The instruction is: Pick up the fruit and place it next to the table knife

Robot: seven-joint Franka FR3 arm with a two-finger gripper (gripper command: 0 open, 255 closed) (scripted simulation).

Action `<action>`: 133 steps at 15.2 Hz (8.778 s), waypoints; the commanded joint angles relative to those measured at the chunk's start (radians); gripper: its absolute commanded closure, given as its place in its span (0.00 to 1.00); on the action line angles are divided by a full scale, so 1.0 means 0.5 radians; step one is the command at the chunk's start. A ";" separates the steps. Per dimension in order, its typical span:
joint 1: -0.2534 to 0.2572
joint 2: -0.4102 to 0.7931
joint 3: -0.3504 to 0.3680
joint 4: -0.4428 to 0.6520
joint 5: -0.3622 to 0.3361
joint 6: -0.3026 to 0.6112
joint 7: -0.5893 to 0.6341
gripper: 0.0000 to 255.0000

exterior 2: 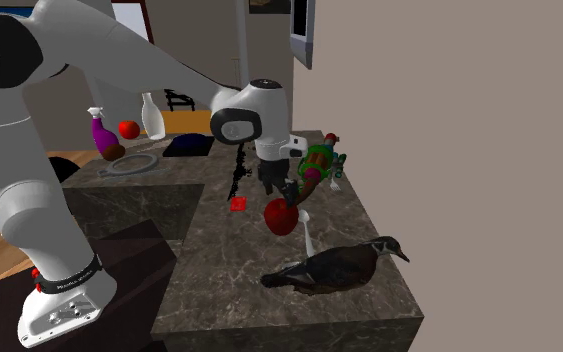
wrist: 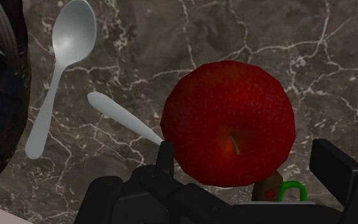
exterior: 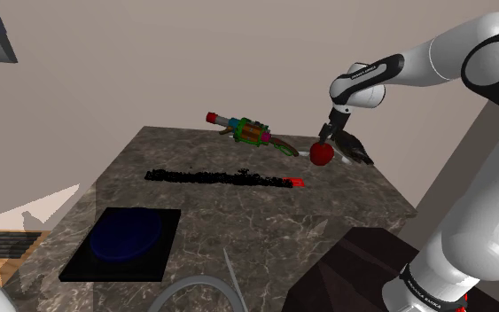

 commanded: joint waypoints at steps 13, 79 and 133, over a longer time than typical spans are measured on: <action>0.000 0.000 0.000 0.000 0.000 0.001 0.000 1.00; 0.482 -0.996 1.091 -0.073 -0.282 -0.847 1.738 1.00; 0.692 -0.461 1.685 -0.444 -0.313 0.044 2.563 1.00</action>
